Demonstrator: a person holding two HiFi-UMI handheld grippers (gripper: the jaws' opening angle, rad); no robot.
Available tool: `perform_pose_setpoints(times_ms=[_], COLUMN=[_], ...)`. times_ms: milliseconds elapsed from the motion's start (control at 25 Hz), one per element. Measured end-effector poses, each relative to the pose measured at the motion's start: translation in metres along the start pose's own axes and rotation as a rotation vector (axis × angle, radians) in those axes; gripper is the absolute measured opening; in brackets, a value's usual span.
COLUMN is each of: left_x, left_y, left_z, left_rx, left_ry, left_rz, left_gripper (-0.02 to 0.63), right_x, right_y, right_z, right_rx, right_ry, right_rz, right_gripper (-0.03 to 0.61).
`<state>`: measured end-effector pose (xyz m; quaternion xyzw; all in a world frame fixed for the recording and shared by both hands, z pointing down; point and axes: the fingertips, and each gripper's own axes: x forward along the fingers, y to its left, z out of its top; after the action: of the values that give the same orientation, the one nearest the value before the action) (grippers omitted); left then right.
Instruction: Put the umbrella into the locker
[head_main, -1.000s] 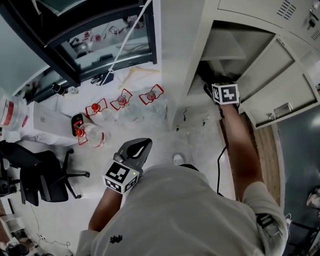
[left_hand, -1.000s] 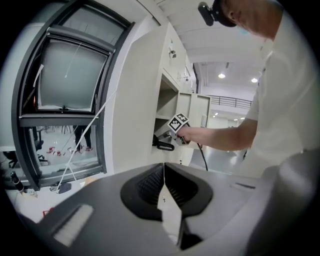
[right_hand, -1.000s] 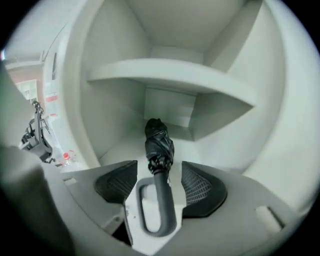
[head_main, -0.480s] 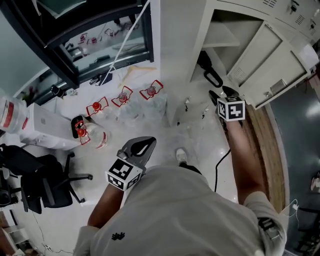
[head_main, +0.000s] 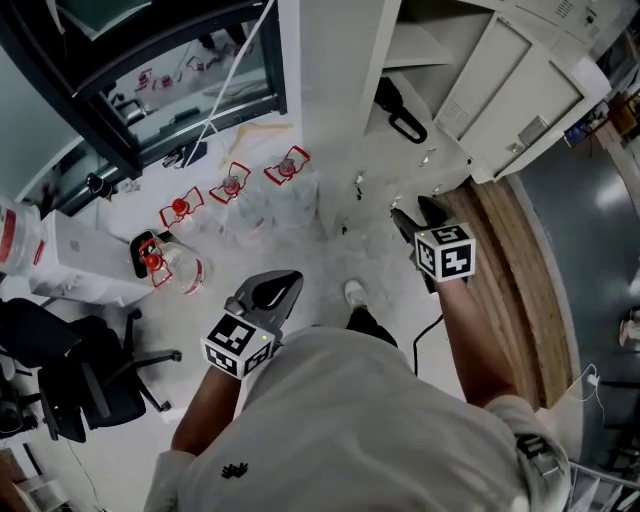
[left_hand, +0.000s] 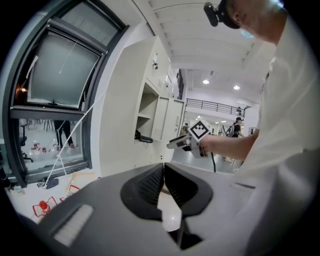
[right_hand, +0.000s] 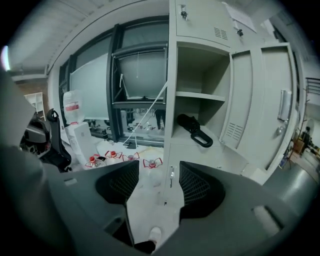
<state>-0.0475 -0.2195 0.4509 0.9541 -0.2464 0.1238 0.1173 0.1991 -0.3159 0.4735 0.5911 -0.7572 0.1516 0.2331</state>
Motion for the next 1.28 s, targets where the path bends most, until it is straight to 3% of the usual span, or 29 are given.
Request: perform_pose_setpoints(times_ms=[360,560,720,1280], left_x=[-0.017,-0.027,-0.036,-0.052], left_y=[-0.019,-0.018,-0.015,-0.004], left_z=[-0.026,-0.038,-0.041,-0.037], left_rx=[0.013,-0.008,-0.040,-0.026], left_ry=[0.026,0.025,0.013,0.021], left_rz=[-0.007,0.014,0.021,0.045], left_gripper=[0.058,0.057,0.057,0.057], right_x=[-0.052,-0.068,-0.077,-0.089], right_y=[0.044,0.060,0.074,0.103], right_z=[-0.043,-0.057,-0.060,-0.049], right_rx=[0.075,0.074,0.054,0.082], right_ry=[-0.061,-0.071,-0.080,-0.142], right_rz=[0.018,0.056,0.091,0.172], right_gripper=[0.163,0.146,0.124,0.098])
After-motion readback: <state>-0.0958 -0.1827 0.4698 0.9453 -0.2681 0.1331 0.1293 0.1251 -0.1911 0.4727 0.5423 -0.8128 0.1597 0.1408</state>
